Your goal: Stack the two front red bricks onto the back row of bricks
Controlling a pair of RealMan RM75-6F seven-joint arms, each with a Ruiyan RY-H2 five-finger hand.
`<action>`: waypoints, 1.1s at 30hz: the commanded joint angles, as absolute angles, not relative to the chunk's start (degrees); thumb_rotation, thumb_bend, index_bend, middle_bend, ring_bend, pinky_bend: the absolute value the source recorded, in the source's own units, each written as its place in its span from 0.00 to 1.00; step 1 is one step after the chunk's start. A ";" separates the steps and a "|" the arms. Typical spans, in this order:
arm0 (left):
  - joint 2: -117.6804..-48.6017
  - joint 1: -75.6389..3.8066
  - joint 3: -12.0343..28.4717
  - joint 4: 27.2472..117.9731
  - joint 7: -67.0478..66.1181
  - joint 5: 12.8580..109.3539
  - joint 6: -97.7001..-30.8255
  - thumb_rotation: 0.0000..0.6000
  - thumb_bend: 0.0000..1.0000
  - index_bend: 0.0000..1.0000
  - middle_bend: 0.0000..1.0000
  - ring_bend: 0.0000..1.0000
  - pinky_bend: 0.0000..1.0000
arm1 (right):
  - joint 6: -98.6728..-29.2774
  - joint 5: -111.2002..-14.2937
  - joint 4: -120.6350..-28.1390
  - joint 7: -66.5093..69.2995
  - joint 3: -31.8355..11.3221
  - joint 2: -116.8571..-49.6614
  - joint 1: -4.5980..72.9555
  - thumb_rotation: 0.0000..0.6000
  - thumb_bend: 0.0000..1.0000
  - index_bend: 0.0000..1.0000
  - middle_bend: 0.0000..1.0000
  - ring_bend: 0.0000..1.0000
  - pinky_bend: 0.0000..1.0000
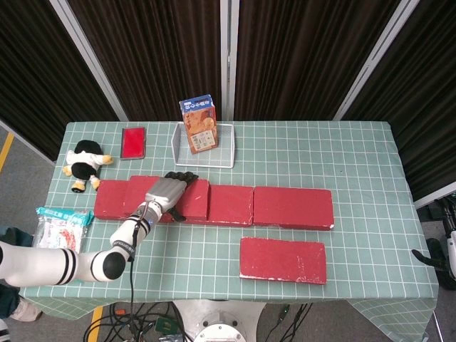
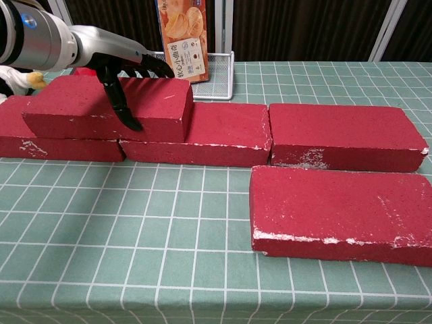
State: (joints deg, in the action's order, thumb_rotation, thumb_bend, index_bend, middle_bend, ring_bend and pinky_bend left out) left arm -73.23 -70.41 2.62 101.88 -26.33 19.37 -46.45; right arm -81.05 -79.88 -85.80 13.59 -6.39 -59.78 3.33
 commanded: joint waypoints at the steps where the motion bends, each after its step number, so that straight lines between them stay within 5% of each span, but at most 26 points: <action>1: -73.14 -70.39 2.67 101.96 -26.30 19.30 -46.64 1.00 0.11 0.03 0.00 0.00 0.00 | -81.10 -79.90 -85.83 13.57 -6.40 -59.77 3.33 1.00 0.00 0.00 0.00 0.00 0.00; 12: -69.31 -69.74 3.29 106.81 -26.38 21.11 -49.16 1.00 0.10 0.03 0.00 0.00 0.00 | -81.50 -80.34 -86.57 13.30 -6.33 -59.26 3.23 1.00 0.00 0.00 0.00 0.00 0.00; 20: -60.25 -64.32 2.60 117.22 -25.43 28.96 -57.86 1.00 0.10 0.03 0.00 0.00 0.00 | -82.74 -83.36 -89.61 13.79 -5.25 -57.31 2.84 1.00 0.00 0.00 0.00 0.00 0.00; 26: -55.33 -50.63 -3.87 123.19 -22.49 48.23 -72.80 1.00 0.09 0.03 0.00 0.00 0.00 | -84.20 -89.72 -94.03 15.91 -2.82 -53.07 2.51 1.00 0.00 0.00 0.00 0.00 0.00; 33: -54.08 -35.50 -12.18 120.09 -15.21 66.64 -81.94 1.00 0.09 0.03 0.00 0.00 0.00 | -81.45 -101.58 -100.56 17.31 1.59 -48.81 5.49 1.00 0.00 0.00 0.00 0.00 0.00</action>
State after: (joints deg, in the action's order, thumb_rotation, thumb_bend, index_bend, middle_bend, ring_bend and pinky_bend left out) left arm -55.76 -43.34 -7.03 120.76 -19.74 58.67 -76.09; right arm -82.91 -97.07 -97.81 16.24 -0.51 -50.56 3.81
